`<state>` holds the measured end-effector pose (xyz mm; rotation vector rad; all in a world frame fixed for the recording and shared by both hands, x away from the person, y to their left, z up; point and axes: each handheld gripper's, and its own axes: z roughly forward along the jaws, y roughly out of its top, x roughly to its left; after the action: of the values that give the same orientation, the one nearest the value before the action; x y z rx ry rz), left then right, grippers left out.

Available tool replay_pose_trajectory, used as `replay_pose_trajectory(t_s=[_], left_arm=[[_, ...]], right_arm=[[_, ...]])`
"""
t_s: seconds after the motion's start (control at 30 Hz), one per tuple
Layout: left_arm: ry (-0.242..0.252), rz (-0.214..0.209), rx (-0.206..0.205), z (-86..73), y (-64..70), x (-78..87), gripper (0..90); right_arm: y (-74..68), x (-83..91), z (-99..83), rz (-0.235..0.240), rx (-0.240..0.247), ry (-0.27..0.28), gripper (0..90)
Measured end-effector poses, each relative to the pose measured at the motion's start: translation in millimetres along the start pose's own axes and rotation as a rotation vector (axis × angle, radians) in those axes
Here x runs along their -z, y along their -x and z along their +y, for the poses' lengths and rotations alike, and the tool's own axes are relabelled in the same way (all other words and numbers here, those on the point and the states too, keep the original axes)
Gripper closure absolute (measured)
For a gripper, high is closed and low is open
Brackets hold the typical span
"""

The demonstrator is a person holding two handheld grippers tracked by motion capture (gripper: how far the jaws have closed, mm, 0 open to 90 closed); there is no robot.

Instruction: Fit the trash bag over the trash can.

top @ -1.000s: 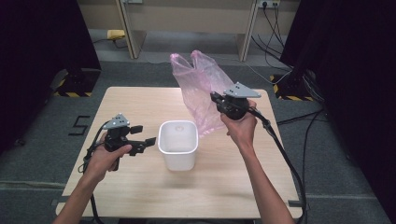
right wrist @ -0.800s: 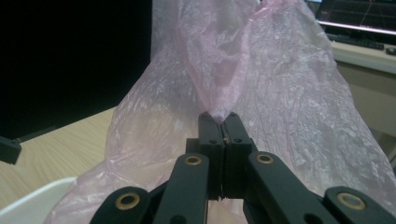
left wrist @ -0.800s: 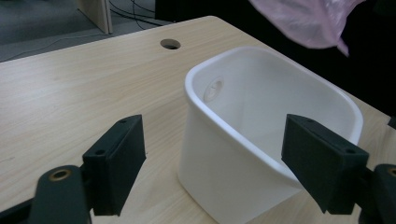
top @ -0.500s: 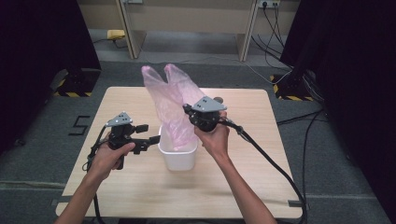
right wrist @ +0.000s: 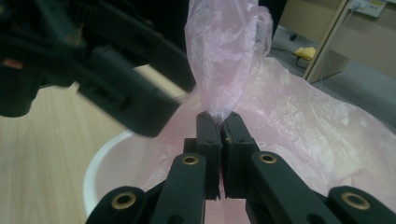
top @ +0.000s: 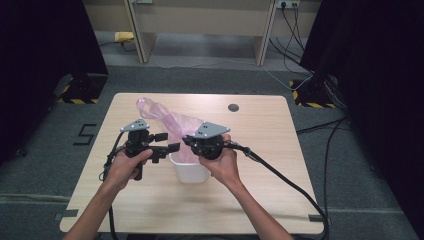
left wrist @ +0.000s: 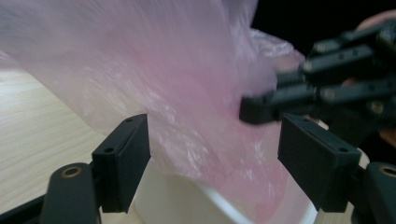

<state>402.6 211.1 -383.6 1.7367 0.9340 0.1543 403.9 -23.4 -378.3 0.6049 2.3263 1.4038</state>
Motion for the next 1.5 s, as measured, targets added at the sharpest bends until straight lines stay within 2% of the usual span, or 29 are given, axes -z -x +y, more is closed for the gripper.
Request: replay_pose_trajectory(t_s=[0.17, 0.2, 0.23, 0.27, 0.37, 0.43, 0.5, 0.53, 0.63, 0.7, 0.77, 0.8, 0.83, 0.9, 0.93, 1.1, 1.17, 1.3, 1.5], left_arm=[[0.024, -0.018, 0.014, 5.1, 0.9, -7.4, 29.9], [0.034, -0.012, 0.012, 5.5, 0.7, -8.4, 33.7], [0.045, 0.005, -0.005, 5.5, 1.1, -9.3, 44.0], [0.045, 0.012, -0.022, 5.5, 1.1, -10.3, 47.5], [0.045, 0.003, -0.060, 3.5, 2.6, -12.2, 66.1], [0.041, 0.018, -0.102, 2.4, 4.0, -12.5, 75.6], [0.048, 0.011, -0.120, 2.1, 4.6, -11.2, 80.5], [0.049, 0.006, -0.128, 2.2, 4.9, -10.1, 81.6], [0.051, -0.001, -0.148, 2.5, 6.4, -6.6, 83.1], [0.051, -0.003, -0.155, 2.3, 6.6, -4.9, 83.5], [0.050, -0.004, -0.157, 2.4, 5.9, -3.7, 83.5], [0.051, -0.005, -0.156, 2.6, 5.4, -3.2, 83.5], [0.052, -0.005, -0.154, 2.7, 5.1, -2.9, 83.4], [0.052, -0.007, -0.152, 2.8, 4.9, -2.9, 83.2], [0.052, -0.008, -0.151, 2.8, 5.1, -3.1, 83.1], [0.058, -0.012, -0.152, 3.2, 6.6, -2.1, 82.6], [0.064, -0.016, -0.147, 3.8, 6.6, -1.6, 81.9], [0.064, -0.021, -0.148, 3.9, 7.0, -1.5, 80.8], [0.043, -0.022, -0.152, -1.5, 6.9, -5.8, 80.1]], right_arm=[[-5.5, -1.6, -2.5, 0.014, 0.012, -0.019, 88.1], [-5.8, -1.9, -3.4, 0.004, 0.018, -0.031, 87.9], [-4.9, -2.6, -4.6, 0.013, 0.017, -0.034, 87.7], [-4.1, -3.1, -5.8, 0.027, 0.004, -0.034, 87.4], [-2.5, -2.1, -7.1, 0.031, -0.001, -0.042, 83.9], [0.6, 1.6, -5.9, 0.033, -0.017, -0.044, 76.6], [5.6, 10.0, -2.4, 0.026, -0.034, -0.021, 70.3], [8.9, 16.1, 0.1, 0.022, -0.040, -0.010, 66.9], [25.8, 37.5, 8.4, -0.042, -0.063, 0.022, 61.5], [40.9, 49.8, 11.8, -0.077, -0.095, 0.012, 57.3], [56.0, 57.3, 11.1, -0.119, -0.119, -0.029, 51.4], [62.3, 59.3, 9.2, -0.137, -0.139, -0.039, 51.3], [67.6, 60.2, 6.7, -0.141, -0.159, -0.045, 51.3], [73.4, 59.7, 1.4, -0.105, -0.198, -0.057, 51.5], [73.4, 58.3, -1.0, -0.089, -0.207, -0.067, 53.6], [62.8, 46.6, -8.6, 0.022, -0.180, -0.103, 73.6], [56.3, 40.7, -7.6, 0.052, -0.174, -0.115, 75.5], [42.2, 25.1, -2.9, 0.089, -0.116, -0.171, 77.5], [28.9, 6.7, -8.2, 0.095, -0.048, -0.266, 77.2]])
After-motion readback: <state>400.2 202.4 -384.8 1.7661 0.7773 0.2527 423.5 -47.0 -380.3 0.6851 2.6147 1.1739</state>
